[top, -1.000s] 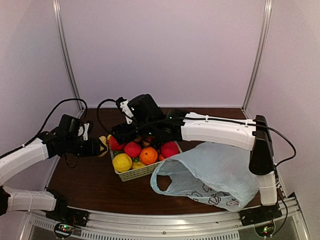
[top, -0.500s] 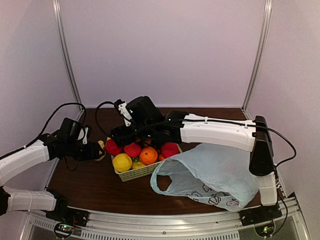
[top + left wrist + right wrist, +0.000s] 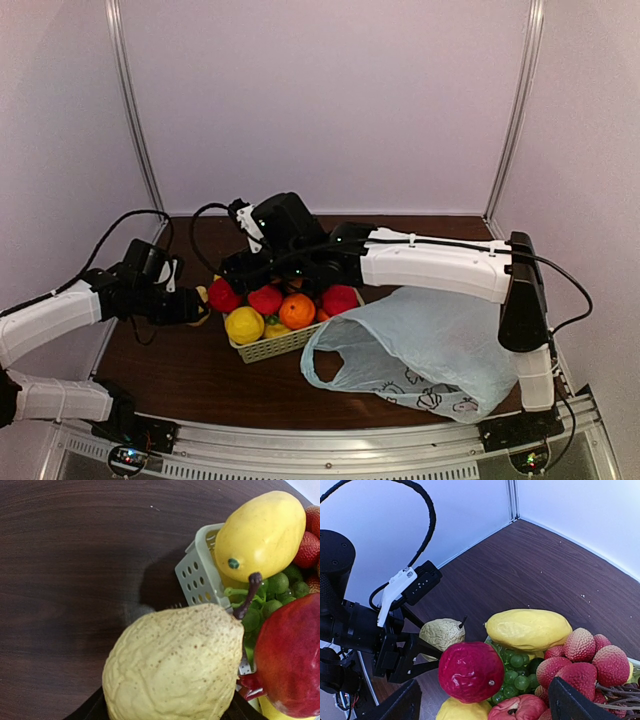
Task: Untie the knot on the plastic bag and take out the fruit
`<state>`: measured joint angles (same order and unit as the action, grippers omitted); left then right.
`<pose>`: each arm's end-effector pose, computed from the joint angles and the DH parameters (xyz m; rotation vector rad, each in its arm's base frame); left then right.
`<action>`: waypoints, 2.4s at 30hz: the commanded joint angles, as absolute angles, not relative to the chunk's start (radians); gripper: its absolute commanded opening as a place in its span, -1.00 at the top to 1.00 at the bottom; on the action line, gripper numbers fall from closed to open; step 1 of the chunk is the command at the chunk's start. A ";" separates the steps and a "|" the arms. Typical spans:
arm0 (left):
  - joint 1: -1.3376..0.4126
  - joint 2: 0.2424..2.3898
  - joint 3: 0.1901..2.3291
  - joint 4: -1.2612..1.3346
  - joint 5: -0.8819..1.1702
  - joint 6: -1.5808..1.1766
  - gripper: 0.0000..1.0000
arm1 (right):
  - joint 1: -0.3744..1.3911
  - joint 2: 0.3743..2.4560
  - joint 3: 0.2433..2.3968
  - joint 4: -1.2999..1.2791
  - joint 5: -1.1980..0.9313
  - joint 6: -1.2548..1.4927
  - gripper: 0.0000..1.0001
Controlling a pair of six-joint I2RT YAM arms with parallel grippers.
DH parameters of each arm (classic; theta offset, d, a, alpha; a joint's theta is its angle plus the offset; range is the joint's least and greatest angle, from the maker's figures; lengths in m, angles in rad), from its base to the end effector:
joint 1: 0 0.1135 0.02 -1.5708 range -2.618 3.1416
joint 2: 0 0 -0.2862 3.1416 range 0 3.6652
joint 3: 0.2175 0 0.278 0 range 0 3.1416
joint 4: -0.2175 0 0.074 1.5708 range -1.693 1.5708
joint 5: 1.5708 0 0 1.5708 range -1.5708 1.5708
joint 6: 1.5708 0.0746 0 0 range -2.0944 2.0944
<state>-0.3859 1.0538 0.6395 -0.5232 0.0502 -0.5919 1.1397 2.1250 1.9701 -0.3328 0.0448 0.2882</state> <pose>0.2201 -0.0935 0.1882 -0.2430 2.5570 -0.4522 0.2451 0.5249 0.3047 -0.8676 1.9839 0.8162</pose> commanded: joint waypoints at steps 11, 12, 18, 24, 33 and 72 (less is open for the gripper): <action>-0.379 1.128 0.686 -0.439 0.208 -0.482 -0.10 | 1.150 2.137 1.964 -0.343 0.035 0.301 -0.76; -0.379 1.127 0.684 -0.441 0.208 -0.482 -0.10 | 1.152 2.140 1.965 -0.343 0.033 0.302 -0.76; -0.377 1.092 0.670 -0.494 0.124 -0.512 -0.11 | 1.160 2.182 2.000 -0.380 0.026 0.285 -0.81; -0.377 1.083 0.646 -0.474 0.160 -0.515 -0.10 | 1.163 2.233 2.037 -0.389 0.006 0.288 -0.85; -0.377 1.084 0.657 -0.484 0.167 -0.496 -0.10 | 1.163 2.302 2.078 -0.385 0.022 0.306 -0.86; -0.377 1.044 0.649 -0.480 0.177 -0.518 -0.10 | 1.164 2.413 2.235 -0.378 -0.042 0.251 -0.27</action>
<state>-0.3786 1.0645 0.6563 -0.5167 0.1757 -0.5102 1.1542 2.3878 2.2166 -0.3695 -0.0250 0.2512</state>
